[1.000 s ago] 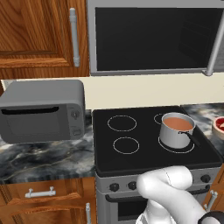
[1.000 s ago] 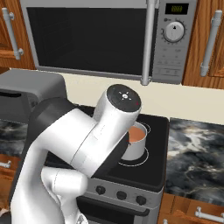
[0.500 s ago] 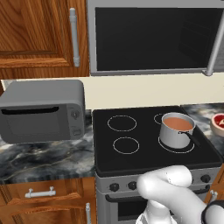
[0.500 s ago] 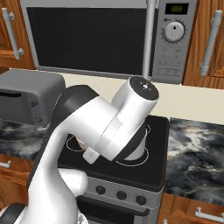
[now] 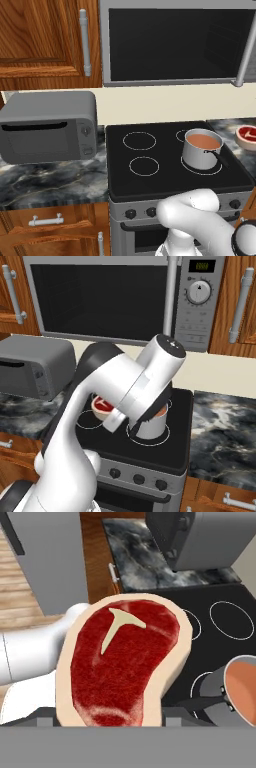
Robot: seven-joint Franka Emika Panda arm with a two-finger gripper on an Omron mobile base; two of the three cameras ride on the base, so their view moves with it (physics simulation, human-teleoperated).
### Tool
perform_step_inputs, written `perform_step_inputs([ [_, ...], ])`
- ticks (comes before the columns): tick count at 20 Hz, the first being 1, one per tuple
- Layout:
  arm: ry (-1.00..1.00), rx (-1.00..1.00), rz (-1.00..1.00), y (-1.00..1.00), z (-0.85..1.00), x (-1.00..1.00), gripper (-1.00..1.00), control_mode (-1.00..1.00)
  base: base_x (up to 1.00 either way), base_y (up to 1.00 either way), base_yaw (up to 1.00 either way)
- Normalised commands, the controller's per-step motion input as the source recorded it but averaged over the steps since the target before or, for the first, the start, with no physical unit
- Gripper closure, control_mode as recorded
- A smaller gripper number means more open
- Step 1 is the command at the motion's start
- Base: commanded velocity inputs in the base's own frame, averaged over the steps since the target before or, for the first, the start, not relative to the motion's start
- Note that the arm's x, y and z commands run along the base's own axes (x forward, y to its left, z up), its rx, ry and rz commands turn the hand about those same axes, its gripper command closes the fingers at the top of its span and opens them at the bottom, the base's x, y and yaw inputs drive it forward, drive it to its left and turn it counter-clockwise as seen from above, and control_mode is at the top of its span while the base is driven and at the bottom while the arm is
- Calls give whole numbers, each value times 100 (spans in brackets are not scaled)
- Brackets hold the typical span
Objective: Retrieve the steak from the fridge and place it on the saucepan with marinade on the stove.
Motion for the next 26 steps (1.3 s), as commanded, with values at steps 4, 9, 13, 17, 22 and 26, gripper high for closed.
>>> perform_step_inputs([
  [4,0,0,0,0,-13,36,100,-100,0,0,0],
  [9,1,0,0,0,-16,32,100,-100,0,0,0],
  [13,0,0,0,0,-29,26,100,-100,0,0,0],
  [17,-1,0,0,0,-25,2,100,-100,0,0,0],
  [22,-7,0,0,0,-15,0,100,-100,0,0,0],
  [26,-4,0,0,0,-3,0,100,-100,0,0,0],
])
